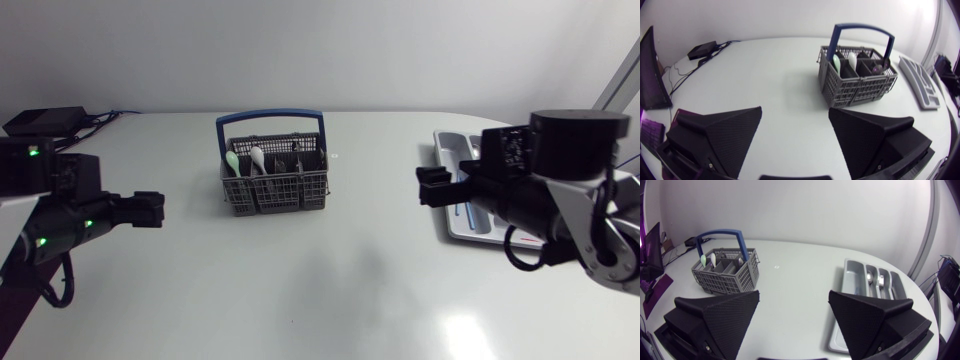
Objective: Unload the cutlery basket into the drawer organizer.
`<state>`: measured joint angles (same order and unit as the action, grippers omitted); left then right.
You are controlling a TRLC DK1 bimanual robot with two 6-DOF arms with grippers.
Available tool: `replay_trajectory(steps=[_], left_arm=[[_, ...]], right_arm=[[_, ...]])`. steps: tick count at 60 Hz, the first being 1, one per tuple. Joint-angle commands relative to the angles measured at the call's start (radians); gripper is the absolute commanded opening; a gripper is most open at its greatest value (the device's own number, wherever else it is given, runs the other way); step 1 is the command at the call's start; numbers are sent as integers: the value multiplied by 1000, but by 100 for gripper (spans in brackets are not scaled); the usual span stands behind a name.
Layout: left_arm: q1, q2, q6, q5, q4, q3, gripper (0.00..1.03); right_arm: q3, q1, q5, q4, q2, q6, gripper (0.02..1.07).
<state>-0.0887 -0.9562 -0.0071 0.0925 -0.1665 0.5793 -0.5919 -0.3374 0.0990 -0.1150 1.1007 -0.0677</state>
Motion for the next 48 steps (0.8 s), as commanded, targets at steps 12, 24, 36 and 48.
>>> replay_trajectory(steps=[12,24,36,48], left_arm=[[-20,-208,142,-57,-25,137,93],[-19,-265,137,-132,30,159,91],[-20,-296,139,-163,81,156,90],[-29,-288,145,-163,97,146,90]], right_arm=[[-256,-77,-122,129,288,167,102],[-451,-120,-151,158,455,190,102],[-652,-144,-153,163,660,183,97],[-835,-144,-156,161,834,177,84]])
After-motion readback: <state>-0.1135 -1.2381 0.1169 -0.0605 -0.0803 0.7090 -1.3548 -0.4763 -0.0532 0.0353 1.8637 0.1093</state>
